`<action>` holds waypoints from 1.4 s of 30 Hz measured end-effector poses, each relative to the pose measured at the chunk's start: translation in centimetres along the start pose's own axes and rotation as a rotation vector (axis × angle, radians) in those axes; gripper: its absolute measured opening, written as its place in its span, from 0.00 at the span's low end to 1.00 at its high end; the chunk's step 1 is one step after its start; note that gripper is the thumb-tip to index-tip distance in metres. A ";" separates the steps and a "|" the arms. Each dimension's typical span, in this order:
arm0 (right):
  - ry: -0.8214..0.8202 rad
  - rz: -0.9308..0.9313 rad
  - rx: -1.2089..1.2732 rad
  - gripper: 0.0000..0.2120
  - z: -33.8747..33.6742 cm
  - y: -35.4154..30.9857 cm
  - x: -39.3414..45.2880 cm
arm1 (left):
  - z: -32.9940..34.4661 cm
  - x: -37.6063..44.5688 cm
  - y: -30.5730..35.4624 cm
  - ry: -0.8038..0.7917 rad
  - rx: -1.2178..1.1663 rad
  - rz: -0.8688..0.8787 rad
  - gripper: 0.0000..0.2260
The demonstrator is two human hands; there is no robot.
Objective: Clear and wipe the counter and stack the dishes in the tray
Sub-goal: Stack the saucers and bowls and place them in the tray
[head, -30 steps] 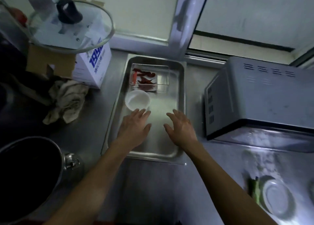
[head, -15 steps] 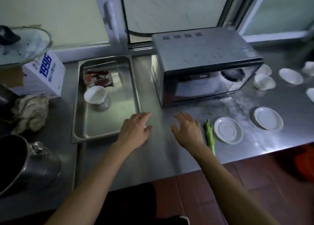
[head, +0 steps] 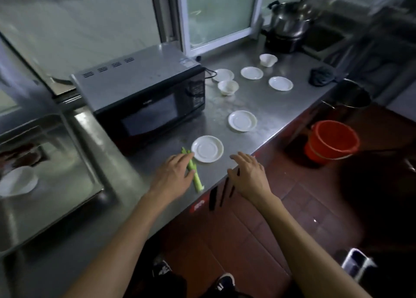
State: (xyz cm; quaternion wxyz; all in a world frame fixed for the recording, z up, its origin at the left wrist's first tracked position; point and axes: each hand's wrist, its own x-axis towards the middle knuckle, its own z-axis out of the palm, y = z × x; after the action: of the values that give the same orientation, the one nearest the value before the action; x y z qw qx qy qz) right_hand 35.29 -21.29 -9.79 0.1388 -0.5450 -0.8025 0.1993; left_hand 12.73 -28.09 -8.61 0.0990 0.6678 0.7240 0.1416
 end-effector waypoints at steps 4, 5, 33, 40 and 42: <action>0.106 0.037 0.024 0.19 -1.5 3.2 -0.9 | 1.2 2.0 3.6 -0.031 -0.017 0.068 0.23; 0.125 0.039 0.036 0.18 -1.7 3.9 -1.1 | 1.5 2.4 4.2 -0.042 -0.014 0.071 0.22; 0.191 0.401 0.108 0.23 -10.8 19.0 12.9 | 8.6 29.9 16.3 -0.245 -0.174 0.287 0.22; 0.180 0.421 0.160 0.22 -13.4 25.8 15.8 | 12.4 34.8 22.0 -0.282 -0.101 0.352 0.22; 0.165 0.403 0.167 0.23 -14.3 28.2 17.6 | 13.1 36.9 24.1 -0.276 -0.071 0.351 0.22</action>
State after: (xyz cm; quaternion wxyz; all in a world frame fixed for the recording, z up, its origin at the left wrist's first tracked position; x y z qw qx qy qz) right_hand 58.20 6.71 -10.35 0.2060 -0.6952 -0.6441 0.2436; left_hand 36.44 11.18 -11.16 0.1942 0.7927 0.5709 0.0893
